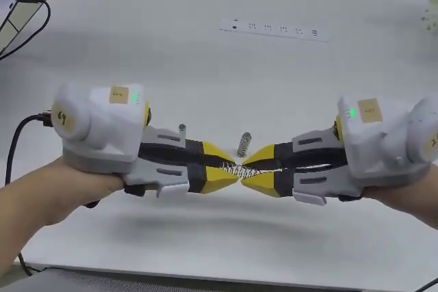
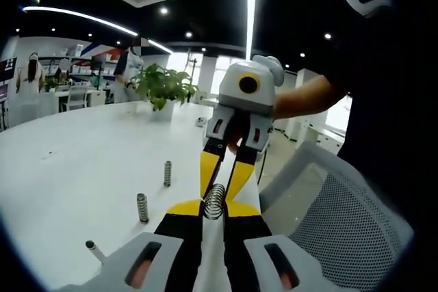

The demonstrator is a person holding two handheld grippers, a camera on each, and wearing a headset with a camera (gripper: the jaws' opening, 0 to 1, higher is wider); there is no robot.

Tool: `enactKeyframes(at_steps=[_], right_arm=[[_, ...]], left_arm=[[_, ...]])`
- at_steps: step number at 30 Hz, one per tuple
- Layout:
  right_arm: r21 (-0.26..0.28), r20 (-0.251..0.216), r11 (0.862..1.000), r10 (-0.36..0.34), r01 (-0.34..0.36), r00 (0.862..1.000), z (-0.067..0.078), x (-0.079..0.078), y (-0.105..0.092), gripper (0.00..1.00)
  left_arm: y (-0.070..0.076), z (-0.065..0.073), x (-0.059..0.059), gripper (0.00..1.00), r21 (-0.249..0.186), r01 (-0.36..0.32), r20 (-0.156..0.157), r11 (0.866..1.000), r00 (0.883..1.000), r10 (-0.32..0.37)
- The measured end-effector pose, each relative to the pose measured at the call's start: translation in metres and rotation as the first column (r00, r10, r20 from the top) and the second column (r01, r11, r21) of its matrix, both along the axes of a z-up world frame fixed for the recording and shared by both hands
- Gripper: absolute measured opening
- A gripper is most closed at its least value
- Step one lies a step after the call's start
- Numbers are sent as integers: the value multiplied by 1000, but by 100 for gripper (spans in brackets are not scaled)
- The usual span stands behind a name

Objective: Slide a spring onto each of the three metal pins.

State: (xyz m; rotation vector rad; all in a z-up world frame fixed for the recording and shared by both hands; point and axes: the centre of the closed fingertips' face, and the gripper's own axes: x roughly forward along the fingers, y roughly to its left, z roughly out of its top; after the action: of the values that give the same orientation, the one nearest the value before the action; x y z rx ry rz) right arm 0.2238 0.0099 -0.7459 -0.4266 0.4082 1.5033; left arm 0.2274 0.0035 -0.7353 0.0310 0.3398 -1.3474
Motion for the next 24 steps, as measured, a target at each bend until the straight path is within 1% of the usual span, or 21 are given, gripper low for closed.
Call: enactKeyframes(at_steps=[1,3,5,8,15,17,19,22,24], right_arm=[[3,2,1000,4,-4,1000,0,0,0,9],[-2,2,1000,4,-4,1000,0,-1,0,8],[-3,8,1000,6,-6,1000,0,-1,0,8],[-1,4,1000,3,-3,1000,1,-2,0,9],[1,-13,1000,-10,10,1000,2,-1,-1,10],[2,-31,1000,-19,20,999,2,-1,-2,10],[1,-32,1000,-26,26,999,1,0,-3,10],[-18,-31,999,-29,28,999,-3,-1,-8,11],[-17,-33,999,-33,32,999,-4,-1,-10,11]], left_arm=[[0,1,0,2,-4,-3,-5,1000,1000,3],[-1,1,-1,2,0,2,3,1000,1000,-2],[-1,1,-1,2,-3,1,0,1000,1000,-1],[-1,2,-1,2,-4,3,3,1000,1000,-3],[-1,3,-2,2,-10,3,-1,1000,1000,-3],[-1,3,-3,2,-10,4,-2,1000,1000,-4],[-1,3,-3,2,-10,1,-4,1000,1000,-1],[0,3,-2,2,-12,-3,-4,1000,1000,3],[1,3,-2,2,-14,-3,-6,1000,1000,3]])
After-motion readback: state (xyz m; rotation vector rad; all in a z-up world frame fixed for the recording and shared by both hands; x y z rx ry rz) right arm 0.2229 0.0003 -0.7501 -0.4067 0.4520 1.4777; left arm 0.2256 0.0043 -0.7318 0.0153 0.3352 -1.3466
